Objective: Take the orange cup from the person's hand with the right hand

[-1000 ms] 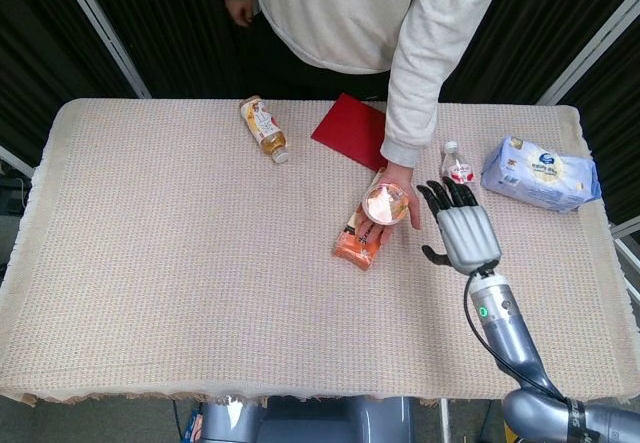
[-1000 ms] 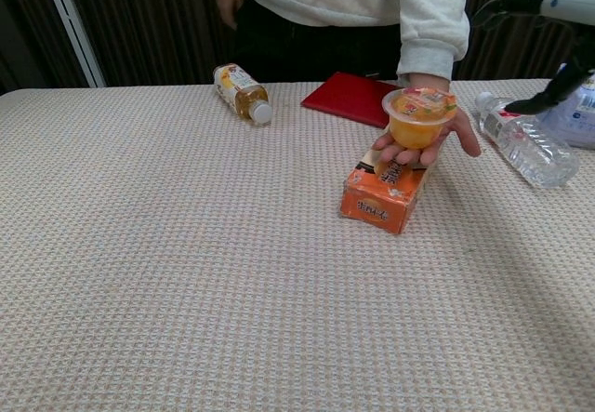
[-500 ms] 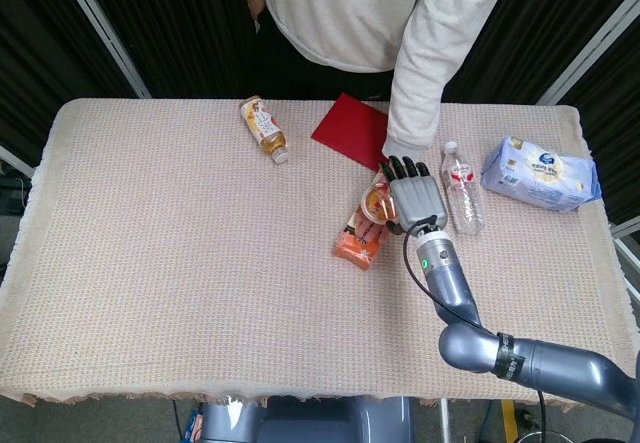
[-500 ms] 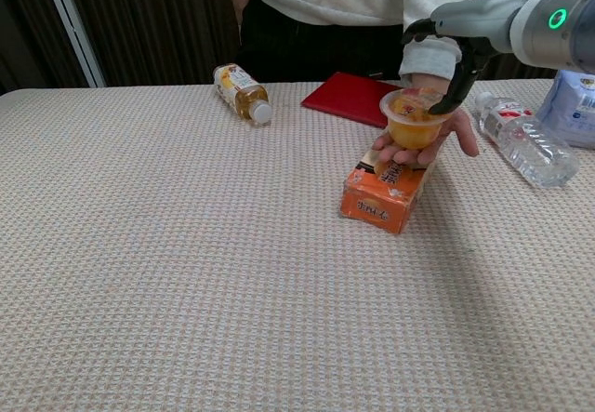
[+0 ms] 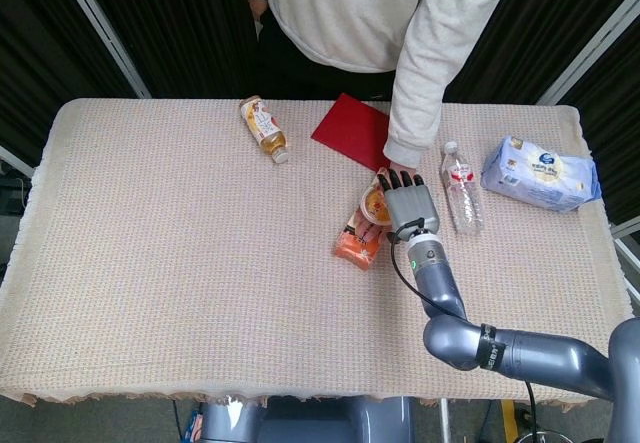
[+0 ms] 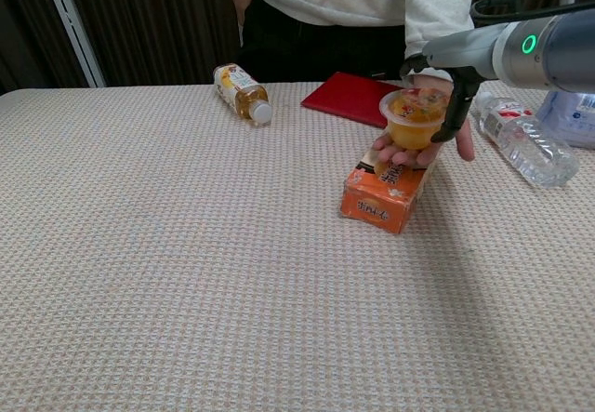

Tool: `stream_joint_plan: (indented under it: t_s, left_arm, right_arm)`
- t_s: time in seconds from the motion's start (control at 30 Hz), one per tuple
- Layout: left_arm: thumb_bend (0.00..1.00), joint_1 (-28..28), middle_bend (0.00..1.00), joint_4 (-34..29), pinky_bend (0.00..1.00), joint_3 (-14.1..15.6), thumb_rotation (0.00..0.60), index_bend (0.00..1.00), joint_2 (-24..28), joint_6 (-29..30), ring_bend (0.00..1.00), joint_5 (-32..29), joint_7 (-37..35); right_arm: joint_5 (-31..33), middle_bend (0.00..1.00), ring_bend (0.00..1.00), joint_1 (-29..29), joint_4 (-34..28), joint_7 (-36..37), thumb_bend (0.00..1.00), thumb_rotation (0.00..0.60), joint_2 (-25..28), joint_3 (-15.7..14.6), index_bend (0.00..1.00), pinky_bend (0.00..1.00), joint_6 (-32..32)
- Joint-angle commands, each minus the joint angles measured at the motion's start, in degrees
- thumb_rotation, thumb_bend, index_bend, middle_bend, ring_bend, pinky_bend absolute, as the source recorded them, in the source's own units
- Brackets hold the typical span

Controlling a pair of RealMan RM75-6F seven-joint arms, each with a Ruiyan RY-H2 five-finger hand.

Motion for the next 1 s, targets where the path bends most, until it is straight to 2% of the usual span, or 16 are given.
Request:
stream_joint_plan:
  t_s: [0.03, 0.23, 0.33, 0.4, 0.47, 0.53, 0.57, 0.63, 0.8, 1.0]
  left_arm:
    - [0.15, 0.0, 0.00, -0.1, 0.00, 0.1, 0.600, 0.00, 0.0, 0.0, 0.00, 0.1, 0.1]
    - [0.15, -0.2, 0.00, 0.1, 0.00, 0.0, 0.600, 0.00, -0.2, -0.2, 0.00, -0.2, 0.3]
    - [0.15, -0.3, 0.00, 0.2, 0.00, 0.0, 0.600, 0.00, -0.2, -0.3, 0.00, -0.6, 0.2]
    - [0.15, -0.4, 0.00, 0.2, 0.00, 0.0, 0.600, 0.00, -0.2, -0.4, 0.00, -0.7, 0.2]
    - [0.15, -0.5, 0.00, 0.3, 0.00, 0.0, 0.600, 0.00, -0.2, -0.6, 0.00, -0.8, 0.3]
    - [0.15, -0.5, 0.00, 0.2, 0.00, 0.0, 0.600, 0.00, -0.3, -0.6, 0.00, -0.8, 0.4]
    - [0.15, -0.5, 0.00, 0.2, 0.00, 0.0, 0.600, 0.00, -0.3, -0.6, 0.00, -0.8, 0.4]
    - [0.15, -0.5, 0.00, 0.2, 0.00, 0.0, 0.600, 0.00, -0.3, -0.5, 0.00, -0.7, 0.4]
    - [0.15, -0.5, 0.00, 0.4, 0.00, 0.0, 0.600, 0.01, -0.6, -0.4, 0.00, -0.7, 0.3]
    - [0.15, -0.6, 0.00, 0.3, 0.00, 0.1, 0.600, 0.01, -0.7, -0.5, 0.00, -0.7, 0.7]
  right_arm:
    - [-0.5, 0.00, 0.00, 0.5, 1.2, 0.9, 0.17, 0.600, -0.6, -0.7, 0.03, 0.12, 0.0]
    - [-1.2, 0.01, 0.00, 1.5, 4.8, 1.8, 0.17, 0.600, -2.5, -2.5, 0.05, 0.12, -0.1]
    - [-1.5, 0.07, 0.01, 1.8, 6.0, 2.5, 0.18, 0.600, -3.3, -3.2, 0.10, 0.12, -0.2]
    - [-2.0, 0.13, 0.05, 1.8, 6.7, 3.1, 0.19, 0.600, -3.9, -3.6, 0.15, 0.16, -0.2]
    - [-3.1, 0.26, 0.18, 1.8, 7.5, 4.2, 0.22, 0.600, -4.5, -3.8, 0.26, 0.29, -0.2]
    - [-6.2, 0.44, 0.37, 1.5, 8.5, 6.1, 0.26, 0.600, -5.5, -3.8, 0.45, 0.46, 0.7]
    - [-7.2, 0.51, 0.43, 1.3, 8.8, 6.8, 0.27, 0.600, -5.8, -3.9, 0.53, 0.51, 1.1]
    - [-11.7, 0.57, 0.48, 0.5, 9.9, 10.1, 0.27, 0.600, -7.1, -3.9, 0.61, 0.56, 2.7]
    - [-20.4, 0.59, 0.50, -1.5, 9.9, 15.6, 0.27, 0.600, -7.7, -5.0, 0.66, 0.57, 5.2]
    - [-23.6, 0.60, 0.51, -4.2, 3.1, 16.6, 0.27, 0.600, -3.6, -5.8, 0.67, 0.57, 8.0]
